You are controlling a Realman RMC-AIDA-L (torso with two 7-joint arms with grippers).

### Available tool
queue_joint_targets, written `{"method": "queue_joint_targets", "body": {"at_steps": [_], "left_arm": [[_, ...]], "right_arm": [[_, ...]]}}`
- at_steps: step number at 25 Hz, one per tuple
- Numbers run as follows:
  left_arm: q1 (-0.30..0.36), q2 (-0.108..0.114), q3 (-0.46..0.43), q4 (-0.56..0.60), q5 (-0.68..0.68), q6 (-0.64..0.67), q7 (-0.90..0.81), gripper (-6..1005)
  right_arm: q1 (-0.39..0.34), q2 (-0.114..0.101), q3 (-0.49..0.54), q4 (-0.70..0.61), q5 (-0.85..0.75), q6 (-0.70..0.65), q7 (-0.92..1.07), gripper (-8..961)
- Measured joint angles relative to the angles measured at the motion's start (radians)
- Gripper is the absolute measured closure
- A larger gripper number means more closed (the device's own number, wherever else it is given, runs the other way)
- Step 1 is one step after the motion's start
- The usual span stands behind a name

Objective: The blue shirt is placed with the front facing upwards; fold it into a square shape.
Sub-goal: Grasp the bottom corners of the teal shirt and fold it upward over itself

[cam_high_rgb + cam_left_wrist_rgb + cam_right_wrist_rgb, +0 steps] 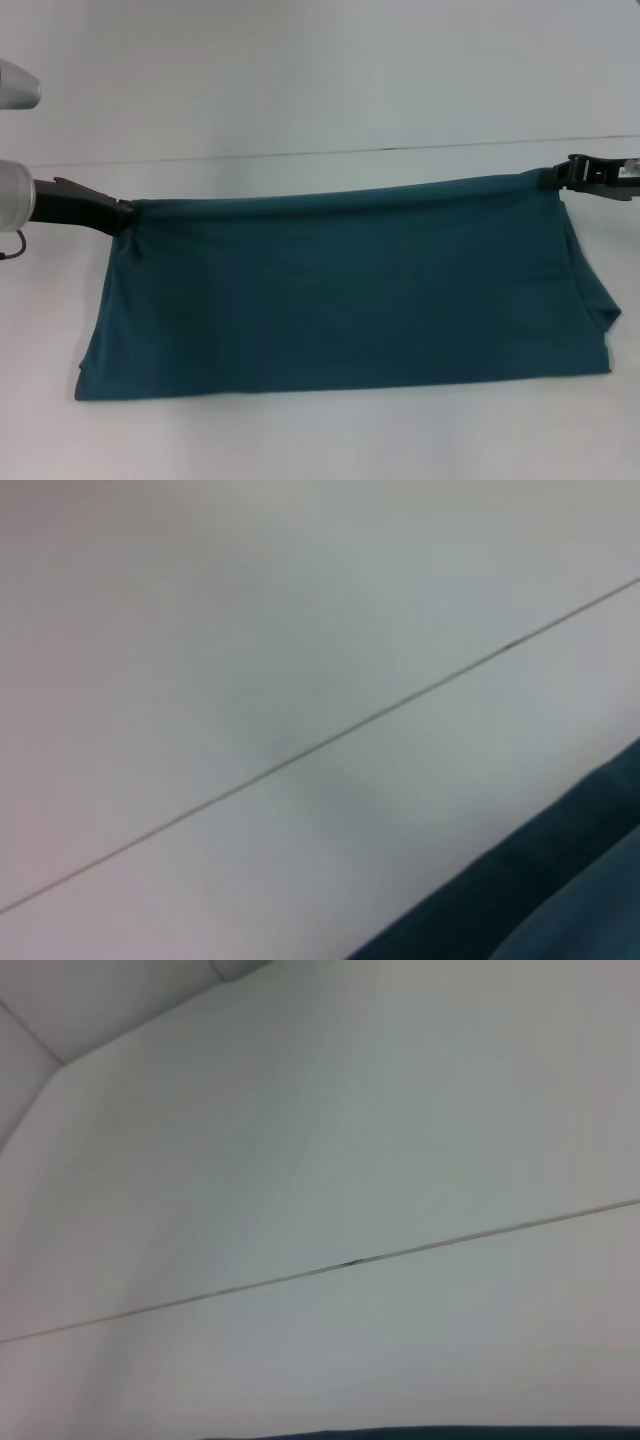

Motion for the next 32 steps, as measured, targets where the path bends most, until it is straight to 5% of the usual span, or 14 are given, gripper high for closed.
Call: {"method": "queue_joint_targets", "body": {"at_steps": [3,11,17,20,22,27,32], "left_arm": [[-0.002,-0.005,0.001,-0.015,-0.002,-0.034,0.011,887],[0.016,-0.068,0.001,-0.013,0.002,-0.221,0.031,868],[0.027,-0.072,-0.001,0.024,0.008,-0.227,-0.02,853],[0.042,-0.059,0.006,0.094,0.04,-0.115,-0.139,846],[0.051,-0.046,0.008,0.128,0.051,-0.027,-0.212,630],[0.065,-0.01,-0.008,0.144,0.055,0.158,-0.382,424],[0.088,-0.025,-0.005,0.144,0.077,0.145,-0.443,292]], "right_arm": [[0.013,0.003,-0.028,0.028,0.0,0.063,-0.004,778],[0.032,0.045,-0.105,0.049,-0.001,0.226,-0.004,771],[0.036,0.054,-0.131,0.016,0.002,0.246,-0.007,765],[0.011,0.064,-0.131,-0.046,0.002,0.207,-0.007,616],[-0.018,0.074,-0.129,-0.102,0.003,0.17,-0.007,517],[-0.095,0.104,-0.123,-0.219,0.011,0.088,-0.001,300],[-0.129,0.11,-0.122,-0.24,0.018,0.051,-0.001,116]]}}
